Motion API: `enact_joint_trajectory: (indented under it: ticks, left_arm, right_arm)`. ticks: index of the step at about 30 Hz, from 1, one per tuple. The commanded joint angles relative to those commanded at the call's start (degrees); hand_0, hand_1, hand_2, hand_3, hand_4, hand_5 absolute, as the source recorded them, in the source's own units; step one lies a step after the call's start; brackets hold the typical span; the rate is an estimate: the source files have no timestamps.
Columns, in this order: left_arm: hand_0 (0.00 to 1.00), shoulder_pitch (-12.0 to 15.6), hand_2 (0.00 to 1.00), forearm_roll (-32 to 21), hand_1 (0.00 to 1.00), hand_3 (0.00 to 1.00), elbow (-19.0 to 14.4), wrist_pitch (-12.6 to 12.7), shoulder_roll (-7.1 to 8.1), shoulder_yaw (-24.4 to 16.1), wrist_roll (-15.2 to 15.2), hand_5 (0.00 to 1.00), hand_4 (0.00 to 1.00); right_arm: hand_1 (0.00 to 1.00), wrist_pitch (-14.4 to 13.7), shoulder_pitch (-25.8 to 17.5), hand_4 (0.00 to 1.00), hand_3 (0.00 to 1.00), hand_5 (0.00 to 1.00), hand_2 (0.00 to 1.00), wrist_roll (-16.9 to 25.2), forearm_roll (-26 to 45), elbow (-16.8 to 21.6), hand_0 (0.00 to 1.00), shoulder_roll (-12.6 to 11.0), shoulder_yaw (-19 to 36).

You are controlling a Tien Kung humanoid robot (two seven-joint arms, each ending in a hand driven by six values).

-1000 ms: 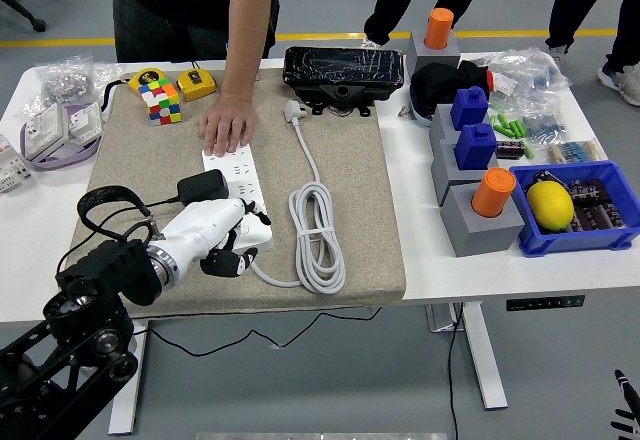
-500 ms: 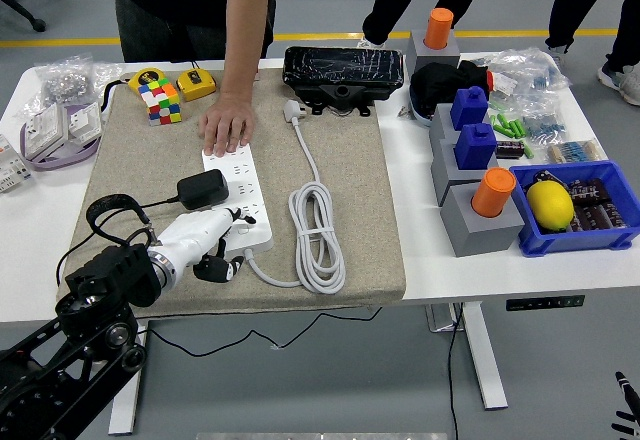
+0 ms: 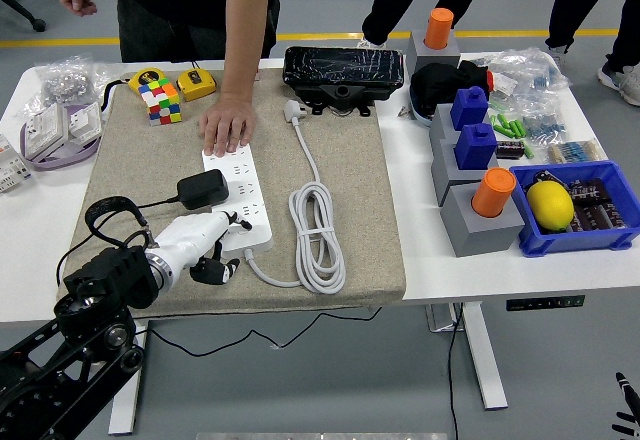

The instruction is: Pick up the plug,place it near the board,insert it into the board,press the button

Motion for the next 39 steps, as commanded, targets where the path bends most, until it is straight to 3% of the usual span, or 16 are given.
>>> enact_joint_trajectory:
  ticks: [39]
  left_arm:
    - [0.148,-0.39,0.150,0.77,0.029,0.748,1.50,0.23,0.29,0.22,-0.42,0.002,0.590]
  right_arm:
    - [0.848,0.06,0.35,0.998,0.792,0.998,0.755,0.14,0.09,0.00,0.998,-0.16,0.16]
